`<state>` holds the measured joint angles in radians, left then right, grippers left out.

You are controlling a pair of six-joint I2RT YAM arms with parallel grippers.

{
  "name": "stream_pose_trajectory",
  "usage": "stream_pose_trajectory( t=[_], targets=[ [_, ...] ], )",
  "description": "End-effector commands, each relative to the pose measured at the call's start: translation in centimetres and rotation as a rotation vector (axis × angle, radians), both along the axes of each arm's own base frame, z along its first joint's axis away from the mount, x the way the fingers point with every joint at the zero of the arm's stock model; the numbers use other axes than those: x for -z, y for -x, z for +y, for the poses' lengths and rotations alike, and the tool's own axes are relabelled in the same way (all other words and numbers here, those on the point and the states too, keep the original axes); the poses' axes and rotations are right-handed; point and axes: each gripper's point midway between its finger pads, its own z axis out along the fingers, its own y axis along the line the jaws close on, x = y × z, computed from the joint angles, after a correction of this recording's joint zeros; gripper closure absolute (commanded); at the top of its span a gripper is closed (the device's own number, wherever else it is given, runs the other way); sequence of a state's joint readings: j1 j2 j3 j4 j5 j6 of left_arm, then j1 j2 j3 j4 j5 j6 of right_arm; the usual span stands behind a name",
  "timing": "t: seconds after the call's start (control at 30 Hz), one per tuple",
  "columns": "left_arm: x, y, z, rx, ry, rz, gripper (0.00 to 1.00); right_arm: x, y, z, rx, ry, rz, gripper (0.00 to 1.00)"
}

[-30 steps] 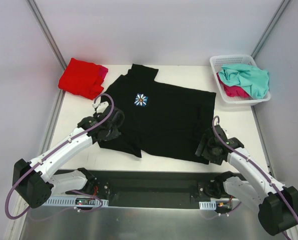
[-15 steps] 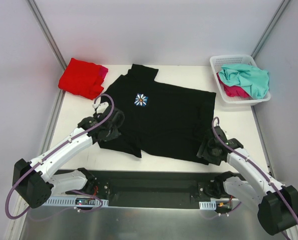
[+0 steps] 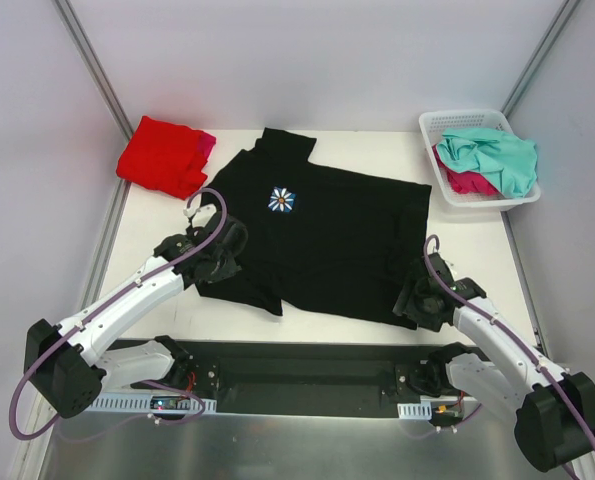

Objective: Fold and stack the t-shirts

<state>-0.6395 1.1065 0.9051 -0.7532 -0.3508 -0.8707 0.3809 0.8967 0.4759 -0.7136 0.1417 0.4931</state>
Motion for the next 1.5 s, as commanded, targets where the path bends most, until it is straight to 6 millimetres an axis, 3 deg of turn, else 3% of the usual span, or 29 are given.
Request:
stream_pose_trajectory(
  t=[0.0,0.4,0.5,0.63,0.67,1.0,1.17,1.47],
  targets=[
    [-0.4,-0.1,0.7,-0.003,-0.011,-0.022,1.00,0.3,0.6,-0.6,0.046,0.018,0.019,0.34],
    [-0.8,0.2,1.0,-0.004,-0.010,-0.033,1.00,0.8,0.6,-0.8,0.081,0.037,0.055,0.37],
    [-1.1,0.2,1.0,-0.005,-0.005,-0.041,1.00,0.8,0.6,-1.0,0.091,0.043,0.048,0.46],
    [-1.0,0.3,1.0,-0.006,-0.005,-0.035,1.00,0.8,0.5,-0.9,0.094,0.038,0.041,0.70],
    [-1.0,0.3,1.0,-0.004,-0.006,-0.033,1.00,0.8,0.5,-0.9,0.094,0.038,0.041,0.72],
    [-1.0,0.4,1.1,-0.006,-0.007,-0.035,1.00,-0.4,0.1,-0.6,0.073,0.027,0.033,0.78],
    [-1.1,0.3,1.0,-0.004,-0.004,-0.033,1.00,-2.3,-0.2,-0.1,0.060,-0.005,-0.007,0.99],
    [-1.2,1.2,1.1,0.004,0.024,-0.025,1.00,-3.9,1.4,0.1,0.051,-0.052,-0.024,0.99]
  ],
)
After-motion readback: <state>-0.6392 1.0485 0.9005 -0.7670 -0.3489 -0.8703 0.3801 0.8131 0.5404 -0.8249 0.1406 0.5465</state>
